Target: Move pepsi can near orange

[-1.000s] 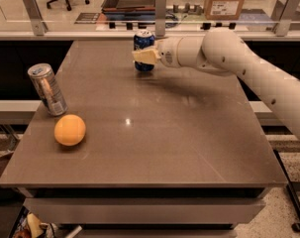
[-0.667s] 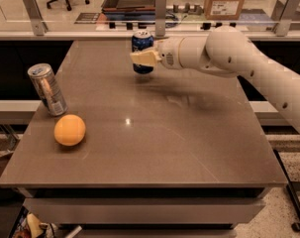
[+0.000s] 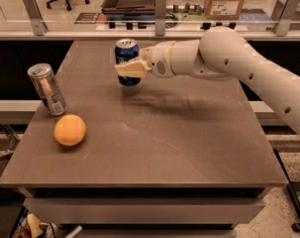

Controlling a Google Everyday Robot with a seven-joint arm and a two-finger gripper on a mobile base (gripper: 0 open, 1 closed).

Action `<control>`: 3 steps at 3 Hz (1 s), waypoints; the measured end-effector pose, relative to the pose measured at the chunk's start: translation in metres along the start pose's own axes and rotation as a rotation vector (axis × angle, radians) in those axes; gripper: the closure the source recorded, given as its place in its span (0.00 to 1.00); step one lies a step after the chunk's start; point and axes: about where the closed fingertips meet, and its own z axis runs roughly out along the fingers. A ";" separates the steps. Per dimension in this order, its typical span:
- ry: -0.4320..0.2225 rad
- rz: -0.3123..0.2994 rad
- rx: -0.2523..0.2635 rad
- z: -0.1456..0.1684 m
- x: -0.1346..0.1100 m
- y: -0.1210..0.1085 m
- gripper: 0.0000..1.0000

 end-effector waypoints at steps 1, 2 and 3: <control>0.012 -0.014 -0.074 0.015 0.000 0.040 1.00; 0.016 -0.034 -0.104 0.020 -0.003 0.084 1.00; 0.018 -0.045 -0.072 0.013 -0.003 0.123 1.00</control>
Offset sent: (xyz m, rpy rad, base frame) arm -0.1159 0.0837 -0.0036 -0.0263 -0.0004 0.1386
